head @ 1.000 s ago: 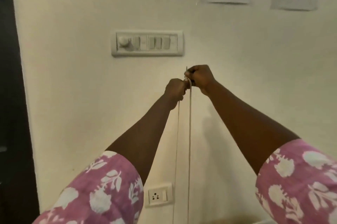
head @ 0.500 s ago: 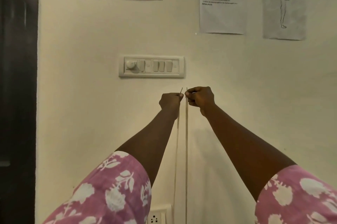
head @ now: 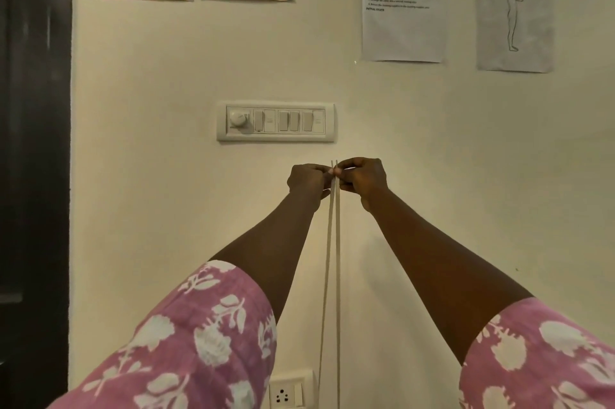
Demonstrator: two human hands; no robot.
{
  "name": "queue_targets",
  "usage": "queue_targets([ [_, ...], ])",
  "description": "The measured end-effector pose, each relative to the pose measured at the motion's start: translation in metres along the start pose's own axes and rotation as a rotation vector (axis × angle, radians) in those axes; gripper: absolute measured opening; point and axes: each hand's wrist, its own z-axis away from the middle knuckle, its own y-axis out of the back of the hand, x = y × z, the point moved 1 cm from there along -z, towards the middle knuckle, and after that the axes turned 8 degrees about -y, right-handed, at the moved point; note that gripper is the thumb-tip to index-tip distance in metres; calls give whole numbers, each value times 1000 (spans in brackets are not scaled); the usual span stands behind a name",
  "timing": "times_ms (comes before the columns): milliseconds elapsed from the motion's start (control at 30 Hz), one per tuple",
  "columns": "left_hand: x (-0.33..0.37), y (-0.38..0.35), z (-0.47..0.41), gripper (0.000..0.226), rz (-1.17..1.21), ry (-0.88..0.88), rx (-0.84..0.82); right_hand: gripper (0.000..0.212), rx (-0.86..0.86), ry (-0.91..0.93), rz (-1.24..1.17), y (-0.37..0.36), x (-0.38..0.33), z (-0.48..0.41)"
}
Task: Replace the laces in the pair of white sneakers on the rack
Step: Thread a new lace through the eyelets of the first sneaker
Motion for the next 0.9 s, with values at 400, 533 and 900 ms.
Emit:
queue_targets([
  [400,3,5,-1,24,30,14,-174,31,-29,-84,-70,4,2,-2],
  [533,6,4,-2,25,29,13,-200,26,-49,-121,-70,4,0,-5],
  [900,-10,3,-1,24,-67,15,-225,16,-80,-151,-49,6,15,-1],
])
